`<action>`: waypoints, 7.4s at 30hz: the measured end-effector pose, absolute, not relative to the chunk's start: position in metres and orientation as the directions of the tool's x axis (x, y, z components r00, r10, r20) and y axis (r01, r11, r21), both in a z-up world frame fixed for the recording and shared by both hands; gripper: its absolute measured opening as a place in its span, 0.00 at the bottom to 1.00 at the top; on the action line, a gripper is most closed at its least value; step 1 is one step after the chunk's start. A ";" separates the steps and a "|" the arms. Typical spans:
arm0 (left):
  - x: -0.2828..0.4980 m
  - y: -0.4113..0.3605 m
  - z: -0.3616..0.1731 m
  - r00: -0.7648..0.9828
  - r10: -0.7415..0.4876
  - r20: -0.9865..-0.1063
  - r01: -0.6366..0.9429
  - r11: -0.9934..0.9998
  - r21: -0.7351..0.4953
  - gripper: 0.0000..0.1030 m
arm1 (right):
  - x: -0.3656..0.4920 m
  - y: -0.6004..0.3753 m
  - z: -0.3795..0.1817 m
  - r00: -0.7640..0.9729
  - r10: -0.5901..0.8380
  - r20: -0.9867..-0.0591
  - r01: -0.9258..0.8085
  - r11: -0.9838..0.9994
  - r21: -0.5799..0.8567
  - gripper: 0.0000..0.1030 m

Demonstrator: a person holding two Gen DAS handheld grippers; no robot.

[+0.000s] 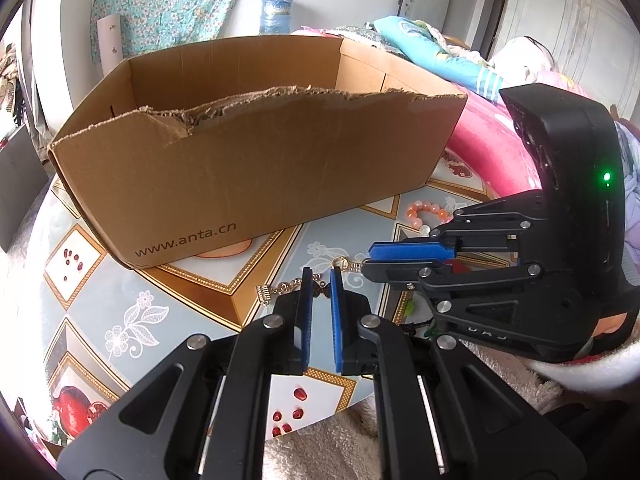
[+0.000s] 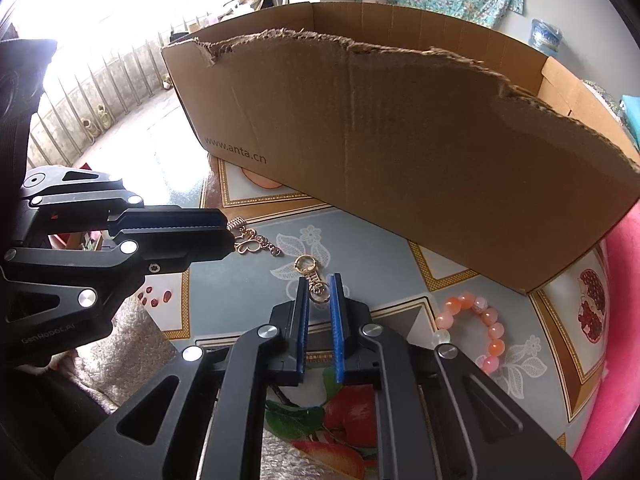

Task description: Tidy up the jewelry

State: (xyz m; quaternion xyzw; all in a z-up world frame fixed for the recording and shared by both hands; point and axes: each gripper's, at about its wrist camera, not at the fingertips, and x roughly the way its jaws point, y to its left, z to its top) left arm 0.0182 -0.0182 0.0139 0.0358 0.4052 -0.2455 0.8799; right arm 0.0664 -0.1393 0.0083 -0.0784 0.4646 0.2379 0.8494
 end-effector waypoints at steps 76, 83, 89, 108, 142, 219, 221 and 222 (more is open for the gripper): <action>0.040 0.009 -0.007 0.475 -0.411 -0.778 0.411 0.886 -0.217 0.11 | 0.081 -0.175 0.007 0.335 0.550 -0.765 -0.317 0.830 0.458 0.11; 0.048 0.003 -0.018 0.466 -0.372 -0.803 0.418 0.892 -0.170 0.12 | 0.085 -0.172 0.006 0.332 0.552 -0.765 -0.311 0.829 0.464 0.11; 0.048 -0.003 -0.017 0.478 -0.334 -0.812 0.435 0.893 -0.112 0.12 | 0.088 -0.169 0.003 0.328 0.550 -0.768 -0.312 0.831 0.461 0.11; 0.059 0.016 -0.017 0.457 -0.395 -0.797 0.379 0.897 -0.228 0.06 | 0.084 -0.172 0.005 0.358 0.514 -0.779 -0.314 0.852 0.418 0.11; 0.054 0.059 0.006 0.536 -0.436 -0.723 0.307 0.898 -0.314 0.06 | 0.091 -0.109 0.000 0.396 0.374 -0.839 -0.534 0.837 0.121 0.21; 0.175 -0.010 0.089 0.497 -0.591 -0.636 0.358 0.807 -0.470 0.30 | 0.184 -0.229 0.128 0.558 0.446 -0.700 -0.325 0.893 0.311 0.14; 0.152 0.005 0.096 0.531 -0.588 -0.610 0.380 0.809 -0.449 0.32 | 0.163 -0.229 0.132 0.560 0.480 -0.675 -0.359 0.875 0.323 0.14; 0.143 0.010 0.098 0.541 -0.589 -0.601 0.390 0.808 -0.441 0.32 | 0.153 -0.228 0.133 0.559 0.494 -0.666 -0.377 0.867 0.326 0.14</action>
